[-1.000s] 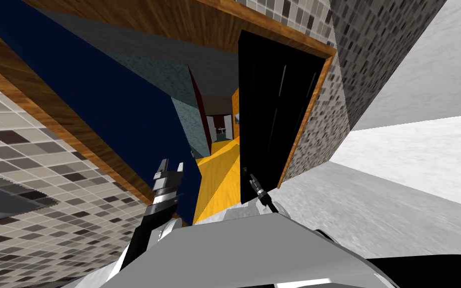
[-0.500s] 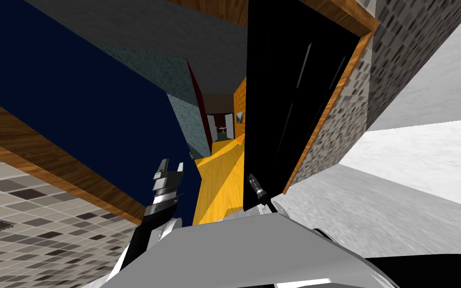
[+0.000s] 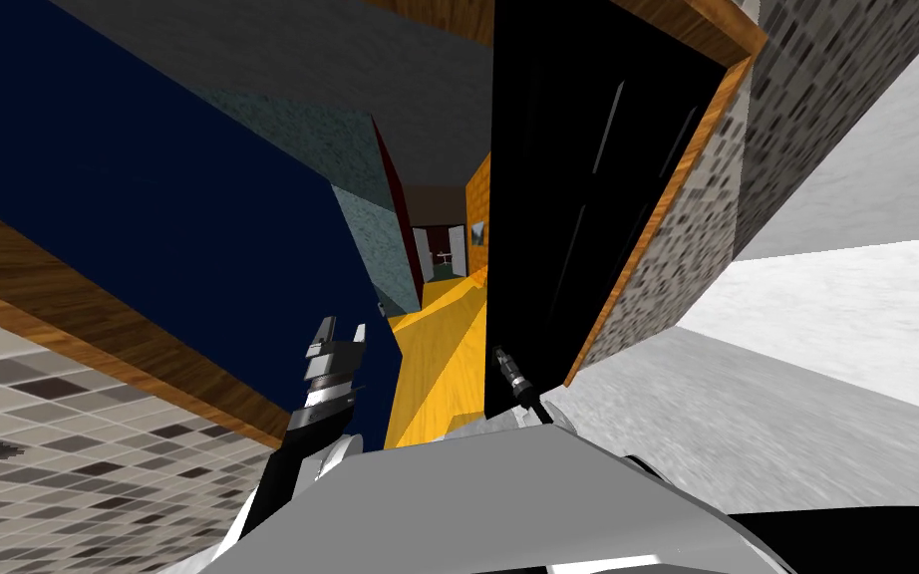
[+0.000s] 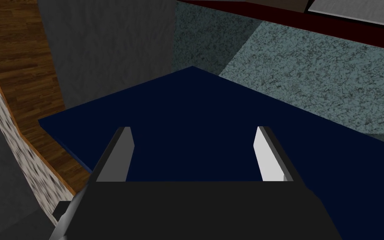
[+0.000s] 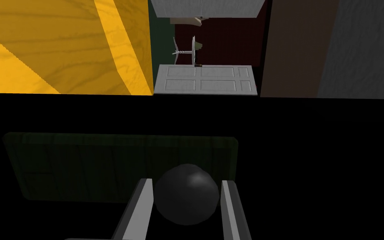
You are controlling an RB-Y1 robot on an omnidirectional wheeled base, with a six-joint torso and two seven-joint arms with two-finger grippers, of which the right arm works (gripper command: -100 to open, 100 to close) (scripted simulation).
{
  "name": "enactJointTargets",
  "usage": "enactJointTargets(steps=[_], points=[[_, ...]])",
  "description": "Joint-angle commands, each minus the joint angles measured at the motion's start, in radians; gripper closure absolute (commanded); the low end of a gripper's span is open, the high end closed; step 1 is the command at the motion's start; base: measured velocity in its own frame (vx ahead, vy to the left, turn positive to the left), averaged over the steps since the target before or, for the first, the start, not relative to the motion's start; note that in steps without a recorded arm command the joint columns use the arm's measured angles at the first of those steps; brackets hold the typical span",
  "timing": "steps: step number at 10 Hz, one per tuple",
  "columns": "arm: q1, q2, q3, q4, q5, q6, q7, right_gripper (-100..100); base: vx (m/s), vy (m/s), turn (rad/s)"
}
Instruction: Push the door open
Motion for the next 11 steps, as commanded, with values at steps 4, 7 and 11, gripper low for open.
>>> enactJointTargets(steps=[4, 7, 11], points=[[0.002, 0.0, -0.01, 0.002, -0.008, 0.002, 0.007, 100, 0.054, 0.011, -0.011], [0.002, 0.001, -0.03, 0.004, -0.023, 0.005, 0.021, 100, 0.176, 0.058, -0.025], [0.002, 0.001, -0.063, 0.006, -0.048, 0.009, 0.044, 100, 0.171, 0.065, -0.03]])
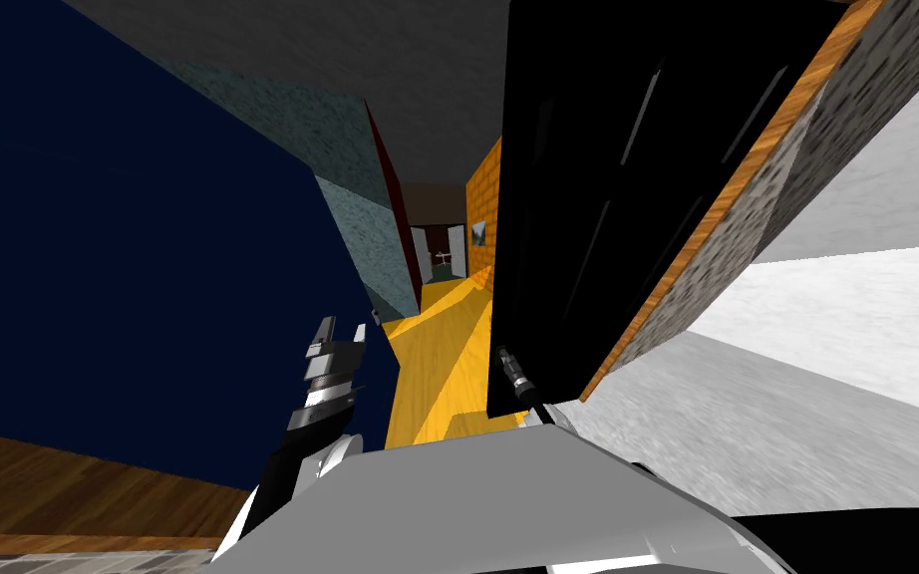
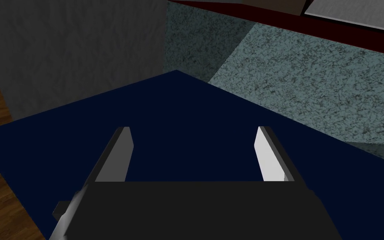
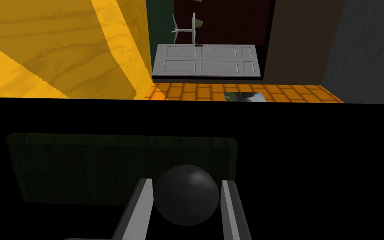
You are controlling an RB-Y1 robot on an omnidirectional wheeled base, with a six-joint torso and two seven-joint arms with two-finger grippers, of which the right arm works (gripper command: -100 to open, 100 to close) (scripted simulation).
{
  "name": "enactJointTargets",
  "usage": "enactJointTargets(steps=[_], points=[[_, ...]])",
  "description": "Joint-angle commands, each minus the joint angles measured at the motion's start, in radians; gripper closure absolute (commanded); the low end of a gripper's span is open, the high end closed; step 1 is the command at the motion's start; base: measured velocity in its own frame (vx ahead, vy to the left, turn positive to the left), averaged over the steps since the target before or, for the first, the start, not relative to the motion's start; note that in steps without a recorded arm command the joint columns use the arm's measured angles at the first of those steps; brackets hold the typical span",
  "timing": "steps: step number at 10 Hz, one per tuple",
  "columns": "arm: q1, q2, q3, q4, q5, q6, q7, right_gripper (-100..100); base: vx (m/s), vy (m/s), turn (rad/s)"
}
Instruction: Push the door open
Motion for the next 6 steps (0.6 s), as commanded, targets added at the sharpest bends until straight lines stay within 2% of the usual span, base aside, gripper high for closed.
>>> enactJointTargets(steps=[1, 3, 4, 5, 6], points=[[-0.015, -0.01, -0.03, 0.024, -0.02, -0.006, 0.016, 100, 0.183, 0.098, -0.078], [-0.015, -0.01, -0.053, 0.026, -0.037, -0.003, 0.032, 100, 0.207, 0.077, -0.052], [-0.015, -0.01, -0.053, 0.005, -0.037, -0.003, 0.032, 100, 0.144, 0.044, -0.03], [-0.015, -0.01, -0.053, 0.025, -0.037, -0.003, 0.032, 100, 0.054, 0.018, 0.019], [-0.014, -0.009, -0.076, 0.028, -0.055, 0.0, 0.049, 100, 0.147, 0.093, -0.068]])
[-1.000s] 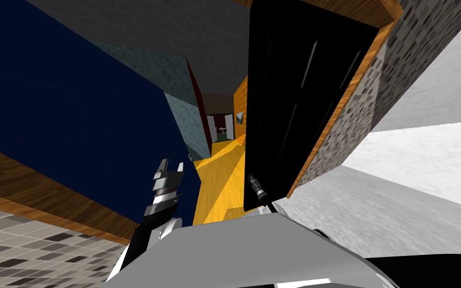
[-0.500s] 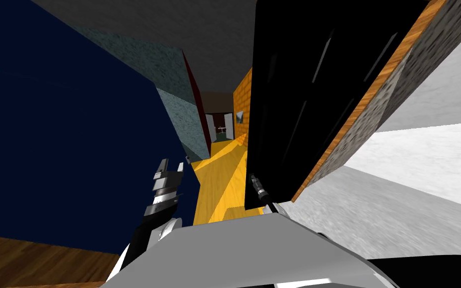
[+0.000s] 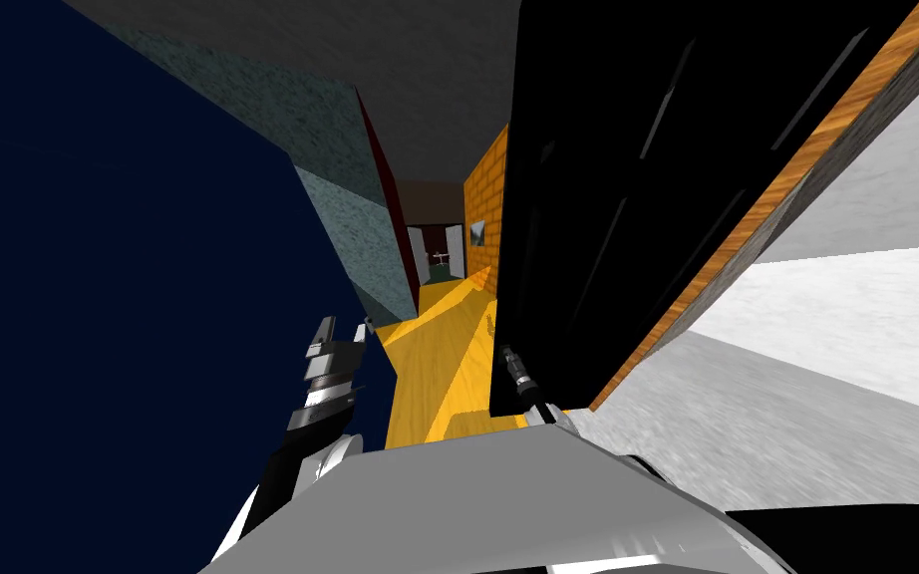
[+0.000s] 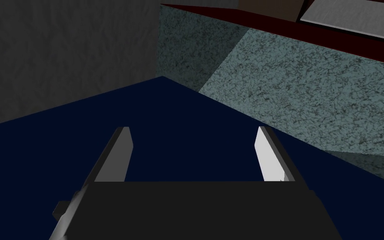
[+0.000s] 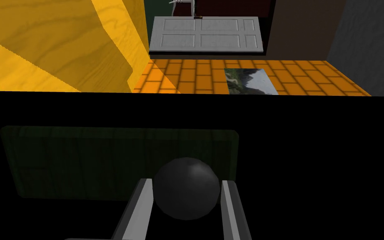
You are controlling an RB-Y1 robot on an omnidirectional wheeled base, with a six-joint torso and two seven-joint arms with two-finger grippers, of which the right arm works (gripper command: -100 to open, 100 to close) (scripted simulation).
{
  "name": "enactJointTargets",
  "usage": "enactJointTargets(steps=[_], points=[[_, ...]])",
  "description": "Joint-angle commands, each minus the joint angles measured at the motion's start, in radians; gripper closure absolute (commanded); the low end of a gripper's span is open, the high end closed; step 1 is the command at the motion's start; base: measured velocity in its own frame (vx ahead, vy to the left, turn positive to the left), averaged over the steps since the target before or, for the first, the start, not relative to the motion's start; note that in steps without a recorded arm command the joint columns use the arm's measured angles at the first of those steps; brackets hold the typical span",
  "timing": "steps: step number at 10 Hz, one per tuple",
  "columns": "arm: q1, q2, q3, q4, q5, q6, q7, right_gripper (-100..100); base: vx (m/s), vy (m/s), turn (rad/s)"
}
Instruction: Push the door open
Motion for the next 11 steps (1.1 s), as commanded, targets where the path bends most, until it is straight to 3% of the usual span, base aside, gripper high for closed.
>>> enactJointTargets(steps=[1, 2, 3, 6, 7, 11], points=[[0.024, -0.009, -0.015, -0.042, -0.01, 0.021, 0.005, 100, 0.147, 0.088, -0.059], [0.024, -0.009, -0.015, -0.042, -0.01, 0.021, 0.005, 100, 0.058, 0.024, -0.017], [0.024, -0.008, -0.039, -0.04, -0.028, 0.025, 0.022, 100, 0.134, 0.065, -0.059], [0.024, -0.008, -0.045, -0.039, -0.032, 0.025, 0.026, 100, 0.122, 0.058, -0.028], [0.025, -0.008, -0.068, -0.038, -0.05, 0.029, 0.042, 100, 0.147, 0.064, -0.066], [0.025, -0.007, -0.105, -0.035, -0.078, 0.034, 0.068, 100, 0.169, 0.1, -0.061]])
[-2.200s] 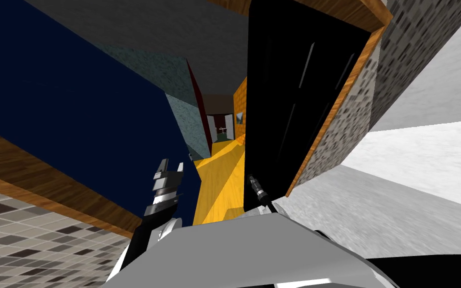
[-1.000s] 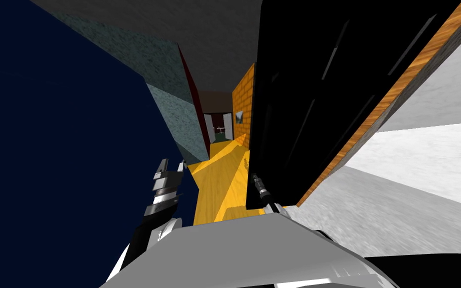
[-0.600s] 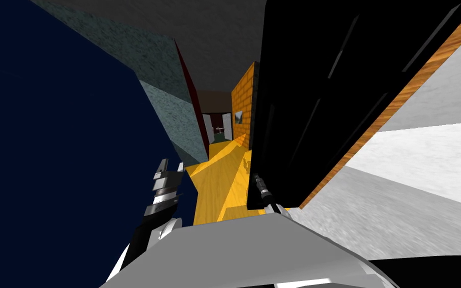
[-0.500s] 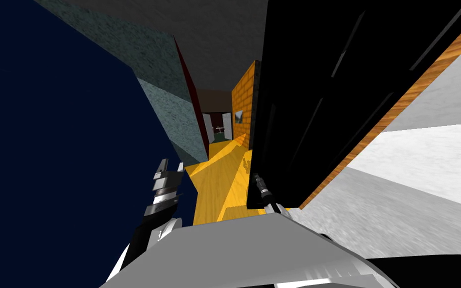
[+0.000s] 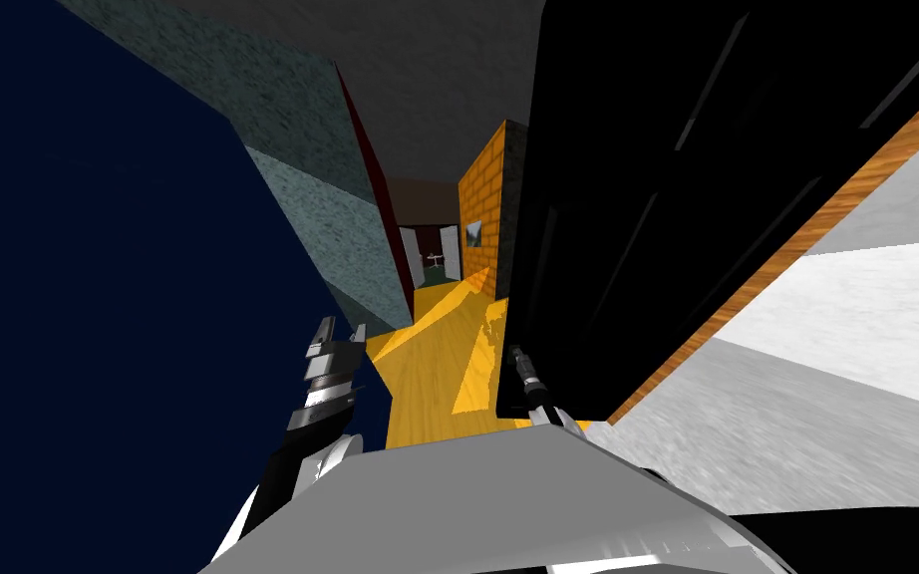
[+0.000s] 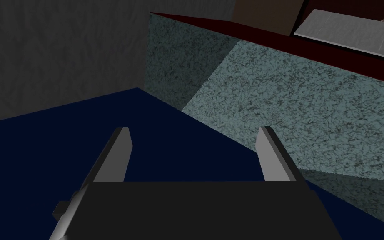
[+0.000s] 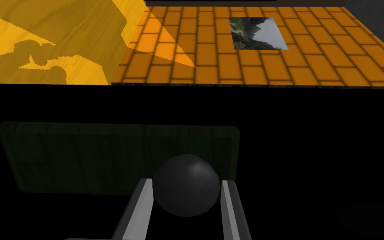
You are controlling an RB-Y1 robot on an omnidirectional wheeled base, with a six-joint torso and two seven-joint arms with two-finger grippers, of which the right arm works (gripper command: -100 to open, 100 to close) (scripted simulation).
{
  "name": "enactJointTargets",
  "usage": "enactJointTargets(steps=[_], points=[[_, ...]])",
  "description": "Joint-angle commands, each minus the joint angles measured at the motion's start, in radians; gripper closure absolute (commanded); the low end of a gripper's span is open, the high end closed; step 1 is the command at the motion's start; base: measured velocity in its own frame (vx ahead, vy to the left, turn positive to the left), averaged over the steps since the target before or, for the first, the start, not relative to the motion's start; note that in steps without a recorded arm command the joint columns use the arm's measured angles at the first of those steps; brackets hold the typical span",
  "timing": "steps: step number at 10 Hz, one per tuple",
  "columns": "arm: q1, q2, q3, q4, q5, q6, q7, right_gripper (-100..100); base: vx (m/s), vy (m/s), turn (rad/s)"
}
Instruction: Push the door open
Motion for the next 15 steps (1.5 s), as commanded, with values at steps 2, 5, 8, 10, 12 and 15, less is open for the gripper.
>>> enactJointTargets(steps=[2, 5, 8, 10, 12, 15], points=[[-0.004, -0.006, -0.03, 0.002, -0.021, -0.003, 0.019, 100, 0.22, 0.069, -0.058], [-0.004, -0.006, -0.048, 0.004, -0.035, -0.001, 0.032, 100, 0.168, 0.077, -0.037], [0.005, -0.01, -0.063, 0.001, -0.044, 0.002, 0.038, 100, 0.135, 0.033, -0.041], [0.006, -0.012, -0.078, 0.002, -0.054, 0.002, 0.045, 100, 0.204, 0.025, -0.044], [0.007, -0.015, -0.098, 0.003, -0.066, 0.003, 0.054, 100, 0.2, 0.041, -0.044], [0.009, -0.019, -0.13, 0.005, -0.086, 0.003, 0.069, 100, 0.2, 0.038, -0.057]])
